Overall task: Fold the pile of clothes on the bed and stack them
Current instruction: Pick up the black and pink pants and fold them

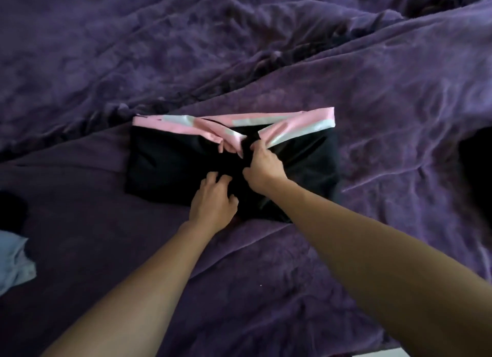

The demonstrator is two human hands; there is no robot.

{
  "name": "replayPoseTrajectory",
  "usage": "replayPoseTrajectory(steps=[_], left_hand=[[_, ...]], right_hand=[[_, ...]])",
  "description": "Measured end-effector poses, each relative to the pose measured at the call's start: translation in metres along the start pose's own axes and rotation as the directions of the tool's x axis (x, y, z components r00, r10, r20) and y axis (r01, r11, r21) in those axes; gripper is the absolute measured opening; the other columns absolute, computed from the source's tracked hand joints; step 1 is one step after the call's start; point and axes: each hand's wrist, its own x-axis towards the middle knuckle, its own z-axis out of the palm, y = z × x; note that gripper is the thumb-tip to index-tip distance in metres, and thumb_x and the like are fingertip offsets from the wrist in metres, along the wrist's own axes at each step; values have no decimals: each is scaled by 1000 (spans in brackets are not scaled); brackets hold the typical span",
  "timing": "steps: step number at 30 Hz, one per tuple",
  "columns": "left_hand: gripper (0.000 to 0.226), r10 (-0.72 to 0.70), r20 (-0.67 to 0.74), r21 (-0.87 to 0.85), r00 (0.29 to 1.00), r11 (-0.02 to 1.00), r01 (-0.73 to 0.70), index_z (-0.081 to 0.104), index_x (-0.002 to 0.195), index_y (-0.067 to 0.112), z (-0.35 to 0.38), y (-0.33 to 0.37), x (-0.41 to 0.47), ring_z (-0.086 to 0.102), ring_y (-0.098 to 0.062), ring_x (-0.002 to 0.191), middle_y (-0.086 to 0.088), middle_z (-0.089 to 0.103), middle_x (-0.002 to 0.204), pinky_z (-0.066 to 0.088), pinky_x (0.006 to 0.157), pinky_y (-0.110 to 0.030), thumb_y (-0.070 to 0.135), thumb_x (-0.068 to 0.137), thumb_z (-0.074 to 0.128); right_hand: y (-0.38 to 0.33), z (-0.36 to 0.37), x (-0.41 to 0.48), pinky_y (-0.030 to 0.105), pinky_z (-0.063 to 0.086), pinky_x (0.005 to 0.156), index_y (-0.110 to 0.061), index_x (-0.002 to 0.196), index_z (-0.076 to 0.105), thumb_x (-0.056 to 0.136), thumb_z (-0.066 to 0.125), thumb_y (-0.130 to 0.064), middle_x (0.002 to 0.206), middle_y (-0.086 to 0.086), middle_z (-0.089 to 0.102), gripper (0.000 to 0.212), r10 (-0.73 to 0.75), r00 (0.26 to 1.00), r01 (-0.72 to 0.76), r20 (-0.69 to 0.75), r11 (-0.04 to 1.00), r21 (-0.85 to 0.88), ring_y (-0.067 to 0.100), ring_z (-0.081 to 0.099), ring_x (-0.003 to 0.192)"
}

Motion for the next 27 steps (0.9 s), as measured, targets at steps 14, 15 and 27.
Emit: replayPoseTrajectory(steps=[14, 15, 27], left_hand=[[56, 158, 254, 195, 954, 958, -211, 13, 147, 46, 36, 20, 10, 2, -46, 142, -11, -1, 158, 14, 110, -63, 49, 97, 39], [56, 144, 282, 209, 949, 956, -208, 13, 147, 46, 39, 20, 13, 1, -47, 142, -11, -1, 158, 15, 110, -64, 48, 98, 38], [24, -83, -210, -358, 974, 934, 3, 67, 110, 8, -60, -76, -15, 65, -30, 90, -13, 64, 105, 51, 83, -42, 10, 89, 55]], right_hand=[[136, -91, -16, 38, 59, 61, -15, 126, 55, 78, 78, -27, 108, 2, 61, 55, 436, 881, -269, -187, 784, 559, 19, 64, 85], [135, -89, -16, 33, 57, 56, -12, 121, 60, 81, 76, -22, 105, 4, 65, 44, 421, 902, -272, -97, 728, 629, 18, 66, 78], [-82, -30, -42, 29, 51, 42, -7, 89, 56, 77, 76, -10, 78, 7, 59, 24, 52, 996, 6, -71, 765, 644, 10, 62, 50]])
